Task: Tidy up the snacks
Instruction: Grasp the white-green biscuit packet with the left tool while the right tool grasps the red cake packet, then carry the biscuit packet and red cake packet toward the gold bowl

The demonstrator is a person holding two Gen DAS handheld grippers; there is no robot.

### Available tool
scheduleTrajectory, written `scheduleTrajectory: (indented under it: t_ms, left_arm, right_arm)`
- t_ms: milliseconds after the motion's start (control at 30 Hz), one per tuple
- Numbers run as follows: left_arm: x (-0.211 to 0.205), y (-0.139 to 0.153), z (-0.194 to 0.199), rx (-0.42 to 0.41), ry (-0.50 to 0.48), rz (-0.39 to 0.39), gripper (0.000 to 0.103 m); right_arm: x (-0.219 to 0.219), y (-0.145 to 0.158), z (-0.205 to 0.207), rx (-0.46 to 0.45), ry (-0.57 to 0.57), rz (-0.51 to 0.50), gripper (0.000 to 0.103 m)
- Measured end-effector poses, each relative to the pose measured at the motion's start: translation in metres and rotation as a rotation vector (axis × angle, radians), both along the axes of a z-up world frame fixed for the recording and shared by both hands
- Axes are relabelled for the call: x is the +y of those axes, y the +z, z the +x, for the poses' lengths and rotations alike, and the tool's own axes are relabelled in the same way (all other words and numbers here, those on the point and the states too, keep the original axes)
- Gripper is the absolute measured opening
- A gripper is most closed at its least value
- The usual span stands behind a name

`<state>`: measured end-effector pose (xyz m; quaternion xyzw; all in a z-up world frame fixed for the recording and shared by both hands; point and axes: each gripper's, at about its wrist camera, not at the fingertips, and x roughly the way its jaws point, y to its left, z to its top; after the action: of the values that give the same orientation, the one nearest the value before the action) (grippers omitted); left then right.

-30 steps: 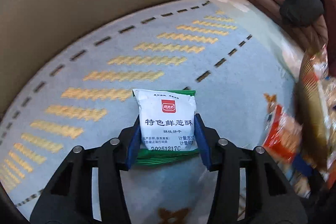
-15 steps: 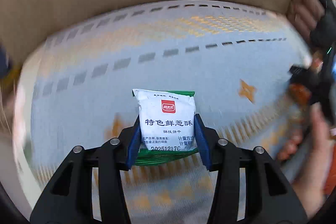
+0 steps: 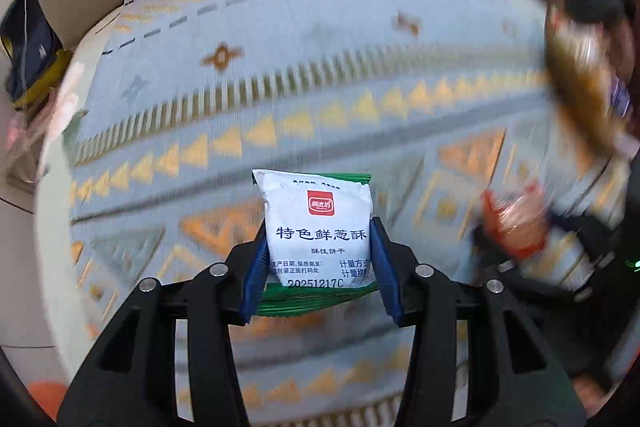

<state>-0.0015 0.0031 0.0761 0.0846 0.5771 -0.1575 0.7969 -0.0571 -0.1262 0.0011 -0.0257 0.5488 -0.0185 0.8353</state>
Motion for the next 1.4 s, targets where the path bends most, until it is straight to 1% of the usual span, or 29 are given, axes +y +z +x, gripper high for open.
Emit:
scheduleTrajectory:
  t_ms: [67, 133, 167, 233, 267, 300, 333, 367, 400, 433, 467, 533, 567, 600, 633, 700, 767, 833, 933, 1000, 1067, 1167, 1200, 1233, 1267, 1300, 1333, 1367, 1400]
  left_arm:
    - [0.000, -0.004, -0.019, 0.018, -0.010, -0.017, 0.047]
    - [0.003, -0.007, -0.033, 0.005, -0.006, -0.031, 0.047]
    - [0.004, -0.009, -0.037, 0.015, -0.012, -0.053, 0.047]
    - [0.007, -0.015, -0.040, 0.044, -0.009, -0.069, 0.047]
    - [0.008, -0.018, -0.040, 0.057, -0.012, -0.069, 0.047]
    - [0.008, -0.019, -0.041, 0.066, -0.015, -0.070, 0.047]
    - [0.011, -0.022, -0.042, 0.071, -0.014, -0.085, 0.047]
    - [0.013, -0.024, -0.041, 0.079, -0.009, -0.099, 0.047]
    - [0.015, -0.026, -0.041, 0.090, -0.002, -0.109, 0.047]
    - [0.017, -0.029, -0.040, 0.102, 0.007, -0.122, 0.047]
    - [0.019, -0.030, -0.040, 0.104, 0.012, -0.130, 0.047]
    - [0.018, -0.030, -0.041, 0.094, 0.013, -0.125, 0.048]
    - [0.017, -0.030, -0.042, 0.088, 0.009, -0.116, 0.048]
    - [0.015, -0.031, -0.042, 0.082, 0.004, -0.106, 0.048]
    - [0.012, -0.031, -0.043, 0.071, -0.002, -0.091, 0.049]
    - [0.007, -0.032, -0.045, 0.054, -0.009, -0.067, 0.050]
    - [0.002, -0.031, -0.048, 0.029, -0.029, -0.024, 0.050]
    - [-0.001, -0.030, -0.049, 0.013, -0.038, -0.005, 0.050]
    - [0.001, -0.031, -0.046, 0.027, -0.017, -0.029, 0.050]
    - [0.004, -0.031, -0.042, 0.040, 0.002, -0.055, 0.050]
    - [0.004, -0.032, -0.040, 0.036, 0.004, -0.059, 0.050]
    - [0.004, -0.032, -0.040, 0.032, 0.003, -0.057, 0.050]
    - [0.004, -0.032, -0.040, 0.032, 0.004, -0.059, 0.050]
    - [0.004, -0.032, -0.039, 0.033, 0.006, -0.061, 0.050]
    - [0.004, -0.033, -0.040, 0.032, 0.007, -0.062, 0.050]
    - [0.004, -0.033, -0.040, 0.031, 0.006, -0.061, 0.050]
    - [0.003, -0.032, -0.040, 0.027, 0.004, -0.059, 0.050]
    - [0.003, -0.032, -0.041, 0.023, 0.004, -0.057, 0.050]
    - [0.002, -0.032, -0.044, 0.020, 0.003, -0.054, 0.050]
  right_arm:
    - [-0.008, 0.004, -0.008, 0.056, 0.001, 0.050, 0.073]
    - [-0.023, 0.012, -0.020, 0.049, -0.042, 0.073, 0.074]
    - [-0.030, 0.017, -0.027, 0.036, -0.076, 0.093, 0.075]
    - [-0.048, 0.024, -0.031, 0.014, -0.132, 0.180, 0.081]
    - [-0.057, 0.030, -0.039, -0.018, -0.171, 0.256, 0.090]
    - [-0.070, 0.028, -0.041, -0.042, -0.192, 0.290, 0.096]
    - [-0.073, 0.029, -0.046, -0.062, -0.213, 0.314, 0.096]
    - [-0.076, 0.025, -0.048, -0.056, -0.227, 0.320, 0.096]
    - [-0.077, 0.018, -0.047, -0.025, -0.245, 0.321, 0.096]
    - [-0.078, 0.011, -0.048, 0.009, -0.263, 0.343, 0.096]
    - [-0.076, 0.003, -0.051, 0.027, -0.280, 0.398, 0.095]
    - [-0.077, 0.005, -0.058, 0.014, -0.291, 0.441, 0.094]
    - [-0.072, 0.008, -0.058, 0.015, -0.270, 0.463, 0.088]
    - [-0.069, 0.012, -0.059, 0.007, -0.248, 0.484, 0.079]
    - [-0.064, 0.016, -0.061, -0.009, -0.235, 0.489, 0.078]
    - [-0.054, 0.020, -0.053, -0.033, -0.222, 0.442, 0.078]
    - [-0.050, 0.013, -0.041, -0.016, -0.248, 0.398, 0.078]
    - [-0.054, 0.004, -0.032, 0.000, -0.276, 0.410, 0.078]
    - [-0.063, -0.004, -0.017, -0.015, -0.309, 0.417, 0.078]
    - [-0.070, -0.002, -0.009, -0.023, -0.331, 0.418, 0.079]
    - [-0.070, -0.002, 0.002, -0.027, -0.346, 0.416, 0.081]
    - [-0.064, -0.005, 0.013, -0.036, -0.365, 0.380, 0.085]
    - [-0.058, -0.006, 0.013, -0.048, -0.365, 0.339, 0.084]
    - [-0.052, -0.007, 0.012, -0.058, -0.360, 0.306, 0.082]
    - [-0.046, -0.008, 0.009, -0.073, -0.360, 0.252, 0.068]
    - [-0.033, -0.009, 0.007, -0.086, -0.372, 0.144, 0.060]
    - [-0.027, -0.010, 0.003, -0.100, -0.372, 0.095, 0.058]
    - [-0.022, -0.010, -0.003, -0.120, -0.381, 0.075, 0.054]
    - [-0.020, -0.009, -0.006, -0.126, -0.390, 0.075, 0.052]
